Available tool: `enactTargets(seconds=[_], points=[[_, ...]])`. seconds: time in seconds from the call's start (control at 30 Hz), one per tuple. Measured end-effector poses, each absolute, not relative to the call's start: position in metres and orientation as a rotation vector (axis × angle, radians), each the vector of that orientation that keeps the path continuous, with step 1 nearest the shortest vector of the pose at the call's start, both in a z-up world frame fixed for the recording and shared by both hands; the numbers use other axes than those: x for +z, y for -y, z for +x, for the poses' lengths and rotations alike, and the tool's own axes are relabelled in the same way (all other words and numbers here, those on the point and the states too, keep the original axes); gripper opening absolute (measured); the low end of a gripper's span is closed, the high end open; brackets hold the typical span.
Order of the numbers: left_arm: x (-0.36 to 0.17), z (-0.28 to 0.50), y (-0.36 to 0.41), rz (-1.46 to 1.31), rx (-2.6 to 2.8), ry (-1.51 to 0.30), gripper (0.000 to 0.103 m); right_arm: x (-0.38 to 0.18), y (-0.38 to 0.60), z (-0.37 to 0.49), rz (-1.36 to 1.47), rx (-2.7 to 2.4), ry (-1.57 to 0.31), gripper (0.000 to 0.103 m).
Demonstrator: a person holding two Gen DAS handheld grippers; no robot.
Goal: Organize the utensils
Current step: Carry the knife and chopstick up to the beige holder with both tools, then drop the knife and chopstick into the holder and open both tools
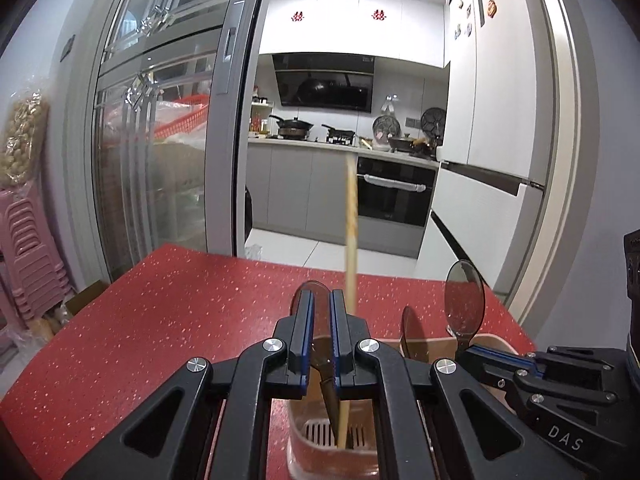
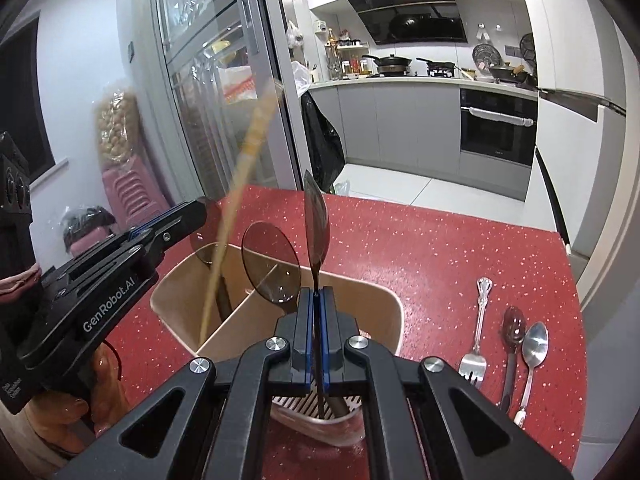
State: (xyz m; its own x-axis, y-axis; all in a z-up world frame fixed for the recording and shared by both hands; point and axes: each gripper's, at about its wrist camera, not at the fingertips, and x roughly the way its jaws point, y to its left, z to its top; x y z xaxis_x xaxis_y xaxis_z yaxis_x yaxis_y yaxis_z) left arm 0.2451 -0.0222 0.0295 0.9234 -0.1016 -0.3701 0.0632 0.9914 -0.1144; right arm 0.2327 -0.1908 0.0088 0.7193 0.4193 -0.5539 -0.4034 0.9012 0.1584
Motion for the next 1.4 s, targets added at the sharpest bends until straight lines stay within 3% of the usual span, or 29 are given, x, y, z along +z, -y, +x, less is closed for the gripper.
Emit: enactTargets(seconds=[0.4,0.47,0.53,0.6,0.97,1.0,1.1,1.4], points=[[0.017,0.231,0.025,-0.09,-0.089,-0.453,0.032,0.009,0.192,0.229,0.046,0.469,-0.666,0.005],[0.018,0.228,0.026,-0.093,-0.092,-0.453,0.032,0.01,0.193,0.228,0.064,0.471,-0.676,0.012],[0.02,0.225,0.024,-0.097,-0.092,-0.452,0.032,0.013,0.198,0.228,0.095,0.476,-0.677,0.043],[0.02,0.224,0.023,-0.096,-0.089,-0.464,0.032,0.02,0.204,0.228,0.14,0.482,-0.66,0.052],[0.024,0.204,0.021,-0.04,-0.092,-0.525,0.032,0.033,0.217,0.328,0.502,0.493,-0.805,0.052],[0.025,0.202,0.017,-0.046,-0.088,-0.528,0.032,0.031,0.212,0.335,0.496,0.492,-0.818,0.05],[0.025,0.198,0.004,-0.066,-0.064,-0.544,0.032,0.031,0.199,0.344,0.439,0.473,-0.825,0.012],[0.008,0.19,-0.021,-0.06,0.014,-0.622,0.033,0.077,0.144,0.29,0.043,0.452,-0.567,0.012]])
